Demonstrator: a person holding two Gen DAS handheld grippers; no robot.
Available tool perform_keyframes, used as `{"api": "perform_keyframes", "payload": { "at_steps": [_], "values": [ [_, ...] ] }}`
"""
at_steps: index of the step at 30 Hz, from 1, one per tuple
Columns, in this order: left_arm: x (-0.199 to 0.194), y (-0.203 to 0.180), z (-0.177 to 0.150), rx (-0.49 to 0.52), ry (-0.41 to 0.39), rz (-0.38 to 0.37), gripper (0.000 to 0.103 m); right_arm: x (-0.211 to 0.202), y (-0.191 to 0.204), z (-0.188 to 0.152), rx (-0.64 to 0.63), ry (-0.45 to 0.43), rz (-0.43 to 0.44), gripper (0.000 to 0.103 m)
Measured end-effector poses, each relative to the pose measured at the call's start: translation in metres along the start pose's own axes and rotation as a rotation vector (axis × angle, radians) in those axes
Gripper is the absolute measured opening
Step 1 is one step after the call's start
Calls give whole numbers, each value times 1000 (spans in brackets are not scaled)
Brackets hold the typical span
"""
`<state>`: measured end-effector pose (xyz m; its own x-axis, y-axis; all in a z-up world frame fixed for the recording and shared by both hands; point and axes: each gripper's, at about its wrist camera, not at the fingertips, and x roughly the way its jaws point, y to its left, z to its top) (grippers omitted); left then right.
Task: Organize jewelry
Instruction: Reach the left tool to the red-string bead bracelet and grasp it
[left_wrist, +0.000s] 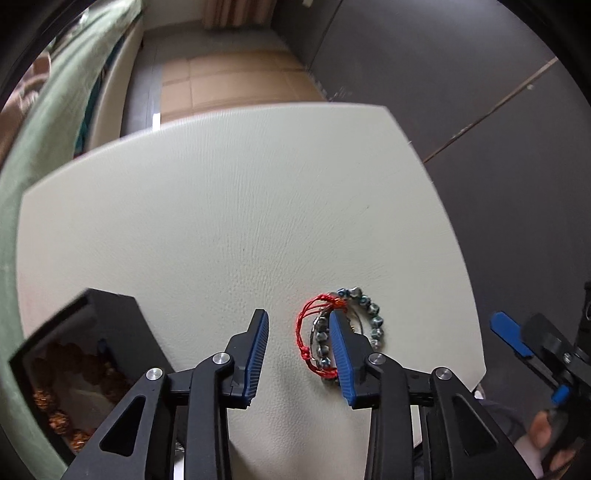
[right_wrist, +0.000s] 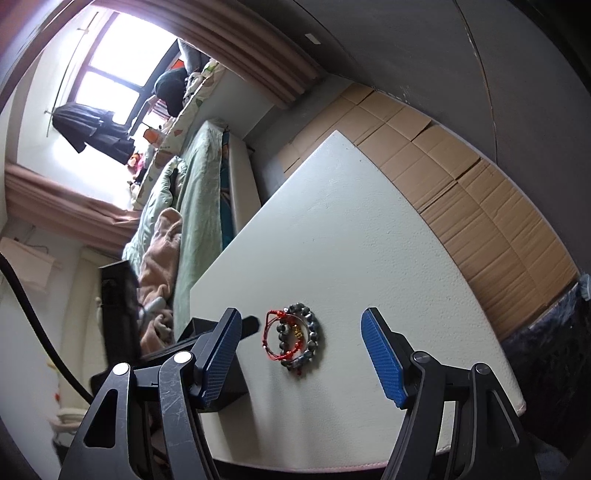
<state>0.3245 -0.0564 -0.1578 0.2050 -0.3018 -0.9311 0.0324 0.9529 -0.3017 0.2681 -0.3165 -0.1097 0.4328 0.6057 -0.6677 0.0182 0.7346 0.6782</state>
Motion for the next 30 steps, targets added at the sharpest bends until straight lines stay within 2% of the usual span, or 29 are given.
{"api": "perform_keyframes", "payload": {
  "at_steps": [6,7,8,10,14,18,20,24,30],
  "values": [
    [10,5,2,-48,41,-58,35,3,3,1,-5,12,18,69],
    [11,6,3,-60,49,-76,33,3,3,1,-6,14,19,69],
    [12,7,3,-72,55,-95,26,4,3,1,-6,17,20,69],
    [14,9,4,-92,65,-128,24,6,3,1,-5,22,22,69],
    [9,13,4,-123,46,-175,23,9,3,1,-3,27,19,69],
    [1,12,2,-112,25,-196,22,9,2,1,0,27,15,69],
    [-2,11,-1,-100,24,-203,12,10,2,2,0,27,13,69],
    [-3,3,-4,-62,15,-187,7,12,2,1,-3,31,9,69],
    [-5,-2,-6,-17,21,-126,6,13,1,0,-6,34,-1,69]
  ]
}}
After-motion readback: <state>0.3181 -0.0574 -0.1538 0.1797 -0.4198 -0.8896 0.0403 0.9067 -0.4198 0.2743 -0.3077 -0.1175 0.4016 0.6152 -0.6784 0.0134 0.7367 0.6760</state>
